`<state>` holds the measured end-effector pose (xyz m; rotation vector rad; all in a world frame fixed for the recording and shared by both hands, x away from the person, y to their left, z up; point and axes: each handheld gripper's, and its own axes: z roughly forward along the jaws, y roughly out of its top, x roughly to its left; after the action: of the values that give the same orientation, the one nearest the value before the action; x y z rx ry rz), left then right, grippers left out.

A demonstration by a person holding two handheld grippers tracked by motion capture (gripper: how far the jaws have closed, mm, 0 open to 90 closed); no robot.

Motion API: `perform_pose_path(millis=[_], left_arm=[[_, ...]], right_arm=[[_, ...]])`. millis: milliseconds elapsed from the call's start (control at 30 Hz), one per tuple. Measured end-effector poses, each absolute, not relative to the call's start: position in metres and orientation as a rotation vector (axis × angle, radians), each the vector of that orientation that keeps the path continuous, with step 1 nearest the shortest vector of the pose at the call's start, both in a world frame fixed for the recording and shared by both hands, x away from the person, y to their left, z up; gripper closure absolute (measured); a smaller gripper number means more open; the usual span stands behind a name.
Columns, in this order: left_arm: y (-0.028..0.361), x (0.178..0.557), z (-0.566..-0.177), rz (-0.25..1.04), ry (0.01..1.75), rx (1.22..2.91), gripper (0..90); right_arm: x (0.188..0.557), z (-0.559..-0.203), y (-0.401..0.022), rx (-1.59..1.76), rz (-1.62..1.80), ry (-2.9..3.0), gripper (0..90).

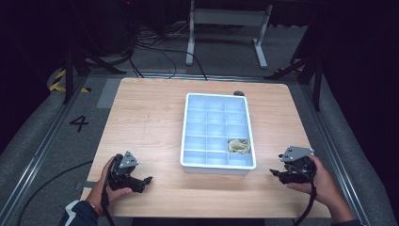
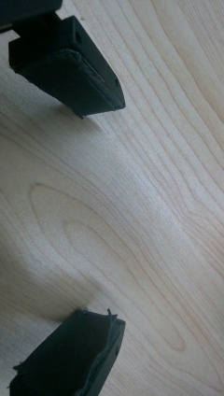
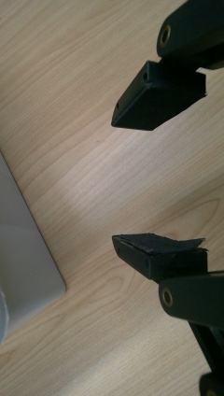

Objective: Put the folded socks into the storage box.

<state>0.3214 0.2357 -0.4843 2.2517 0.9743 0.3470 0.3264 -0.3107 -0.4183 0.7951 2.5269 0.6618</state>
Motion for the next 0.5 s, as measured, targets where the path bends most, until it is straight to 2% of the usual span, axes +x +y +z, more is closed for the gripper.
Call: perform_pose_path(millis=[500], left_arm=[[0.236, 0.321, -0.484, 0.347, 0.974, 2.252, 0.3]], right_arm=[[0.314, -0.452, -0.337, 0.912, 0.796, 2.501, 37.4]])
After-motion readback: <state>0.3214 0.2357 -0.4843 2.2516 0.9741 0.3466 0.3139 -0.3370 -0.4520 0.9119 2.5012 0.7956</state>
